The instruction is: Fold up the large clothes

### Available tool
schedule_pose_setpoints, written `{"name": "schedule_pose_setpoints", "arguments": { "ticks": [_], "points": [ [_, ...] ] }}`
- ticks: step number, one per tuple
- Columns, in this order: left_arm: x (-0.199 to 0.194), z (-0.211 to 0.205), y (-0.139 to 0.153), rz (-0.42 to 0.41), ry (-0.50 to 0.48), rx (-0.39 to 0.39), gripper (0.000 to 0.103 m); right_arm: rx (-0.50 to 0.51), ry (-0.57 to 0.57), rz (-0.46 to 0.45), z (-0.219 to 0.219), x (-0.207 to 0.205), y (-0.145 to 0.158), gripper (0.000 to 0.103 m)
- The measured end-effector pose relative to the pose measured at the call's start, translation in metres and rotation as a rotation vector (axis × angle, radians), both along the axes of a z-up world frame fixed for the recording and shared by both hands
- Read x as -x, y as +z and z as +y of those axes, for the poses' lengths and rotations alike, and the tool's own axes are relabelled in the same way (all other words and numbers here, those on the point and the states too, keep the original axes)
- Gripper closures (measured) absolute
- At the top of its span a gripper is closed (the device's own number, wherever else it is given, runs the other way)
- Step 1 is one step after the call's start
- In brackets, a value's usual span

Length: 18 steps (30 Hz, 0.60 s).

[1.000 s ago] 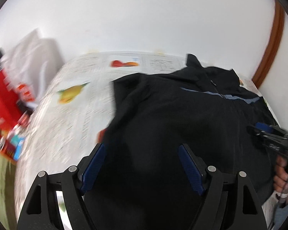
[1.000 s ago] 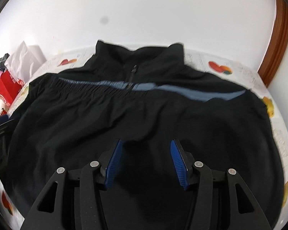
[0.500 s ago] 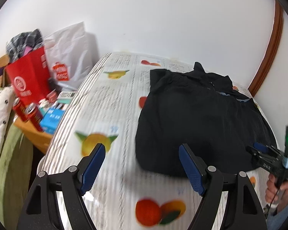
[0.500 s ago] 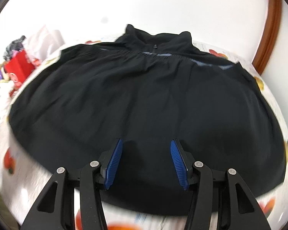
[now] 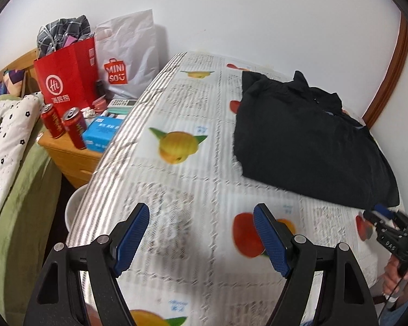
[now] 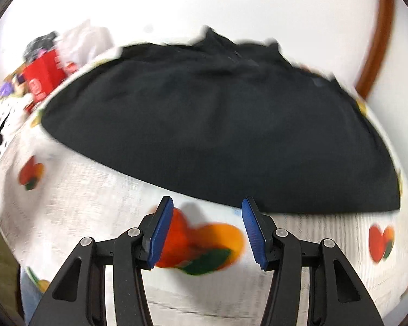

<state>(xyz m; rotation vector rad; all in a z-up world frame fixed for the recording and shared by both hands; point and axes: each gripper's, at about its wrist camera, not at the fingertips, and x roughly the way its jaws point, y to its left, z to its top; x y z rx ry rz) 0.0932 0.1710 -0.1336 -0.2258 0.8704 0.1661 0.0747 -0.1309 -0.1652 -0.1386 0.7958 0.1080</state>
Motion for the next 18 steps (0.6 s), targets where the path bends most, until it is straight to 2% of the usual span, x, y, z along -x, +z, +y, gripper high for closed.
{"name": "schedule_pose_setpoints", "arguments": {
  "ticks": [4,9,14,18],
  "points": [
    [0.006,0.009,-0.005,0.012,0.004,0.021,0.026,0.035,0.146,-0.034,0.059,-0.009,0.012,0.044],
    [0.004,0.021,-0.012,0.014,0.000,0.035,0.026,0.109,0.308,-0.007,0.130,-0.028,0.004,0.044],
    [0.003,0.032,-0.021,0.004,-0.012,0.085,0.026,0.203,0.413,-0.022,0.183,-0.040,-0.004,0.044],
    [-0.002,0.030,-0.027,-0.010,-0.057,0.116,0.026,0.203,0.426,-0.035,0.202,-0.060,-0.004,0.044]
  ]
}}
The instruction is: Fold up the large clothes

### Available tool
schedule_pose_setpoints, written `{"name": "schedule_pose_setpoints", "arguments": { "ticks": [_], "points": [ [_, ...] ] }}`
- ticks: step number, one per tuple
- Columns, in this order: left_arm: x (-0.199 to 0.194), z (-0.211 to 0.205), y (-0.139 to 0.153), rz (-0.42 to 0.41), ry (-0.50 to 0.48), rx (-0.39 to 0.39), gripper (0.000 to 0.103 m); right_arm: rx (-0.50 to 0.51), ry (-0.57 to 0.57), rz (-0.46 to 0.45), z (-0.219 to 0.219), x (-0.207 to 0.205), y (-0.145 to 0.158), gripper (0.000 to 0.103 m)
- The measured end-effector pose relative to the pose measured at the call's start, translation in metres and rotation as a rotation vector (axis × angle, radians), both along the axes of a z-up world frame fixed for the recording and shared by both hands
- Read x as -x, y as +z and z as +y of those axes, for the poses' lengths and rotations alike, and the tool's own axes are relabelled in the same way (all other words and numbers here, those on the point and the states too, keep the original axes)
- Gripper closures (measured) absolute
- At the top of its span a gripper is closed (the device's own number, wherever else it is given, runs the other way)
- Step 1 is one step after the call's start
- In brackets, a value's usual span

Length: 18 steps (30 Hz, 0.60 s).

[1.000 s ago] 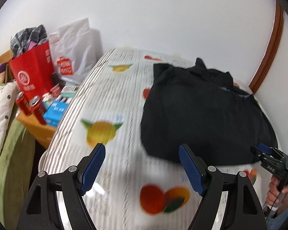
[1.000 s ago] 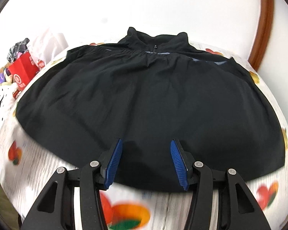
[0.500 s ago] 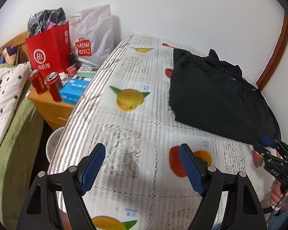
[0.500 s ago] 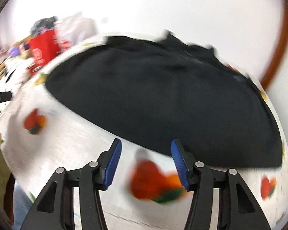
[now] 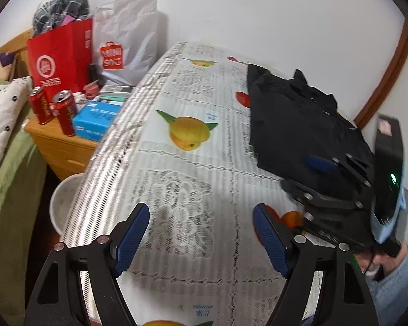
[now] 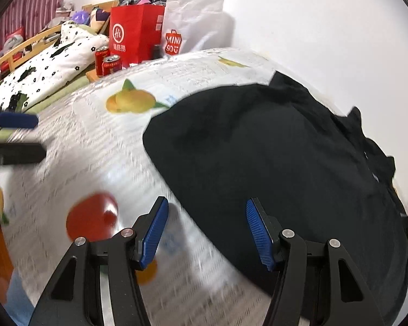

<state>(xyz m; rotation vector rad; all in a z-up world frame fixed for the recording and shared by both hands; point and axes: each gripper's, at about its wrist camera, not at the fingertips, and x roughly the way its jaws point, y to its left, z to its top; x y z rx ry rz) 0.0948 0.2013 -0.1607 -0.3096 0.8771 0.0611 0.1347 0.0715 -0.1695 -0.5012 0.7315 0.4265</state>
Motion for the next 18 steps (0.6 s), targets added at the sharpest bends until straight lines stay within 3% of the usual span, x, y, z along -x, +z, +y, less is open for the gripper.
{"name": "schedule_pose_setpoints", "arguments": {
  "ticks": [5,7,9,10,13,18],
  "points": [
    [-0.004,-0.002,-0.004,-0.011,-0.031,0.042,0.026,0.008,-0.009,-0.006,0.017,-0.020,0.001,0.049],
    [-0.006,-0.003,-0.005,-0.011,-0.042,0.046,0.026,0.010,-0.015,0.000,0.021,-0.025,0.000,0.074],
    [-0.007,-0.005,-0.006,-0.015,-0.054,0.047,0.026,0.021,-0.045,-0.010,0.023,-0.030,0.001,0.088],
    [-0.008,-0.006,-0.006,-0.015,-0.057,0.046,0.026,0.004,-0.053,0.002,0.021,-0.032,0.004,0.089],
    [-0.011,-0.012,-0.006,-0.014,-0.068,0.043,0.026,-0.124,-0.069,0.006,0.001,-0.033,0.031,0.092],
    [-0.016,-0.030,0.000,-0.028,-0.090,0.029,0.026,-0.348,-0.177,-0.120,-0.073,-0.025,0.097,0.094]
  ]
}}
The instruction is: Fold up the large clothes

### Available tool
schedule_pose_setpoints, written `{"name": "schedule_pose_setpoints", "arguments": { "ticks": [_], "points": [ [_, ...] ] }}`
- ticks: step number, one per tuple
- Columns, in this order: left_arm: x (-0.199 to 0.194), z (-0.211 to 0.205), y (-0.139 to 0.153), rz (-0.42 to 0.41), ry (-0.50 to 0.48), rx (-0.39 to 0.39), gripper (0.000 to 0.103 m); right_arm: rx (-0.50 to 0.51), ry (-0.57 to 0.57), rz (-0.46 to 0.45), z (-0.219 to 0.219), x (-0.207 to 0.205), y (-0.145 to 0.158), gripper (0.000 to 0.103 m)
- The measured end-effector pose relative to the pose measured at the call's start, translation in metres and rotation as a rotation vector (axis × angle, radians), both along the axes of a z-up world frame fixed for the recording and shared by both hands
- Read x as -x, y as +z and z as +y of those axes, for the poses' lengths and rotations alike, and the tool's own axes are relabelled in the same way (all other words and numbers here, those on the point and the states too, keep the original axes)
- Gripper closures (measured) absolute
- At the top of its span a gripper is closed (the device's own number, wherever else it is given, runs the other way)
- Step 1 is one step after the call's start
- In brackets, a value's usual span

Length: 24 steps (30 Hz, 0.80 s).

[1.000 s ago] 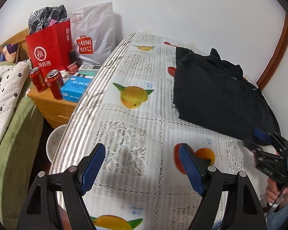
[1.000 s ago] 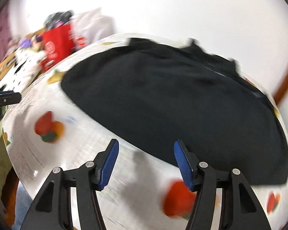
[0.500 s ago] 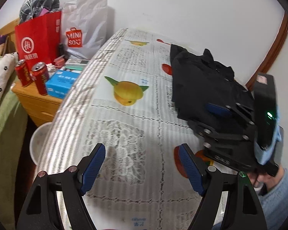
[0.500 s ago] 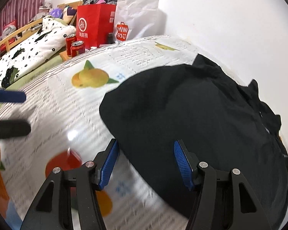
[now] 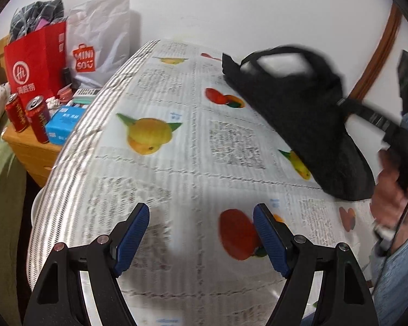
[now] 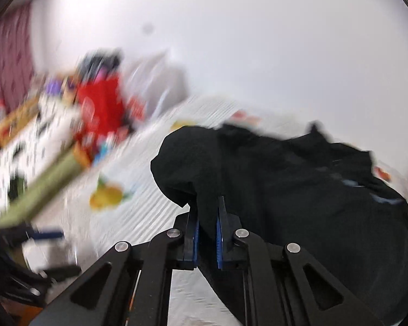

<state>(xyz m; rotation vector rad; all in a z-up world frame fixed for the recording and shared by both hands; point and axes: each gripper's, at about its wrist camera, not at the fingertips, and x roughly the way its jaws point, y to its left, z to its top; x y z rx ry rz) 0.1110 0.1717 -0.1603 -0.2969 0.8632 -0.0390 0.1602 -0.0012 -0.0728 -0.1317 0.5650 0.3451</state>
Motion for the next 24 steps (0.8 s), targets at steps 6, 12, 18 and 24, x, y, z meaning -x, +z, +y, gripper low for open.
{"name": "schedule_pose_setpoints", "arguments": {
  "ticks": [6,12,18,24],
  "points": [
    [-0.010,-0.034,0.011,-0.040,-0.048,-0.017,0.026,-0.210,-0.200,-0.043,-0.116,0.001,0.017,0.096],
    [-0.030,-0.091,0.016,-0.066,-0.135,-0.029,0.026,-0.309,-0.319,0.027,-0.188,0.010,-0.022,0.096],
    [-0.049,-0.151,0.008,-0.051,-0.224,-0.048,0.027,-0.248,-0.382,0.094,-0.227,0.025,-0.062,0.095],
    [-0.068,-0.197,-0.005,-0.035,-0.271,-0.055,0.028,-0.089,-0.475,0.106,-0.283,0.046,-0.083,0.094]
  ]
}}
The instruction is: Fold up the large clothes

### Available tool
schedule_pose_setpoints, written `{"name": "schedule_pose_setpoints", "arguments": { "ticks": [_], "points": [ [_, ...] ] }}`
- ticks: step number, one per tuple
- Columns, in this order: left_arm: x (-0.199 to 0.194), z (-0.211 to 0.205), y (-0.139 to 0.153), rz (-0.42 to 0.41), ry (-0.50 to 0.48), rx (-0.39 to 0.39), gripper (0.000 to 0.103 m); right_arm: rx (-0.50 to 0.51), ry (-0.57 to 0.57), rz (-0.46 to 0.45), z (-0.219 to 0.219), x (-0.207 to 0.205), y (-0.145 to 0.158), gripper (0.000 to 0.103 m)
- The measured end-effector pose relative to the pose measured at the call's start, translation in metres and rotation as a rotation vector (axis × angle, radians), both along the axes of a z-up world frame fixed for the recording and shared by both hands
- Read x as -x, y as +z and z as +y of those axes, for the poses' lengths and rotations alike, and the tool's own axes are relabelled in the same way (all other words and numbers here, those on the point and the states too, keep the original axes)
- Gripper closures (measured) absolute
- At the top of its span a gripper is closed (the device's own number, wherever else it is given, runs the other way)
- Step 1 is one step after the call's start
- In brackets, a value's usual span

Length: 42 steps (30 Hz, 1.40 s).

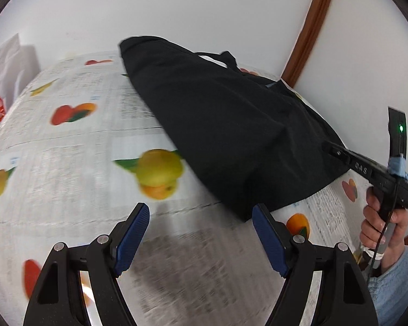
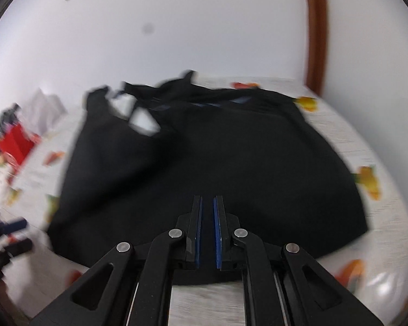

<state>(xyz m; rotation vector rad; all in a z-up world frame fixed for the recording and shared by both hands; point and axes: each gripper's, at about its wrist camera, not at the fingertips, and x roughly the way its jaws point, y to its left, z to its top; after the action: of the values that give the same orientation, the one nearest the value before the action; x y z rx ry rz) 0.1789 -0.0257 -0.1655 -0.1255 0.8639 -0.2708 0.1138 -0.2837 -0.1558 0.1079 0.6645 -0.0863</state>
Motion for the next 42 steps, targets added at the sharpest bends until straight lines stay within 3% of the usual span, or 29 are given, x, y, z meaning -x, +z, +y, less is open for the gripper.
{"name": "schedule_pose_setpoints", "arguments": {
  "ticks": [4,6,8,12,14,16,20,24,31,36,38,39,40,42],
  "points": [
    [-0.011,-0.019,-0.005,0.003,-0.024,0.031,0.039,0.042,-0.032,0.088,-0.033,-0.001,-0.019,0.091],
    [-0.016,-0.027,-0.009,0.010,0.002,0.021,0.050,0.047,-0.008,0.129,-0.039,-0.006,-0.029,0.091],
    [-0.020,-0.029,-0.016,0.036,0.031,0.026,0.067,0.064,-0.001,0.123,-0.039,-0.006,-0.032,0.091],
    [-0.017,-0.025,-0.017,0.016,0.073,0.057,0.082,0.144,-0.011,0.148,-0.028,-0.009,-0.032,0.091],
    [-0.014,-0.023,-0.017,0.012,0.086,0.064,0.094,0.199,-0.005,0.159,-0.021,-0.011,-0.032,0.091],
    [-0.011,-0.021,-0.017,0.008,0.084,0.040,0.097,0.225,-0.007,0.163,-0.016,-0.011,-0.032,0.094],
    [-0.004,-0.004,-0.016,0.015,0.084,0.089,0.098,0.251,-0.011,0.158,-0.003,-0.007,-0.032,0.099],
    [0.008,0.015,-0.010,-0.004,0.096,0.090,0.098,0.236,0.000,0.153,0.010,-0.002,-0.031,0.100],
    [0.037,0.074,-0.005,-0.003,0.154,0.077,0.098,0.141,0.102,0.149,0.054,0.005,-0.025,0.099],
    [0.054,0.111,-0.005,0.007,0.182,0.073,0.098,0.127,0.192,0.147,0.091,0.004,-0.021,0.099],
    [0.056,0.117,-0.006,0.025,0.168,0.084,0.096,0.051,0.222,0.159,0.094,0.000,-0.012,0.091],
    [0.057,0.118,-0.007,0.035,0.157,0.089,0.095,0.008,0.231,0.153,0.095,-0.005,-0.008,0.080],
    [0.057,0.118,-0.007,0.037,0.150,0.097,0.094,-0.039,0.246,0.139,0.095,-0.007,-0.002,0.061],
    [0.060,0.117,-0.008,0.032,0.143,0.107,0.092,-0.093,0.286,0.096,0.100,-0.011,0.010,0.040]
  ]
}}
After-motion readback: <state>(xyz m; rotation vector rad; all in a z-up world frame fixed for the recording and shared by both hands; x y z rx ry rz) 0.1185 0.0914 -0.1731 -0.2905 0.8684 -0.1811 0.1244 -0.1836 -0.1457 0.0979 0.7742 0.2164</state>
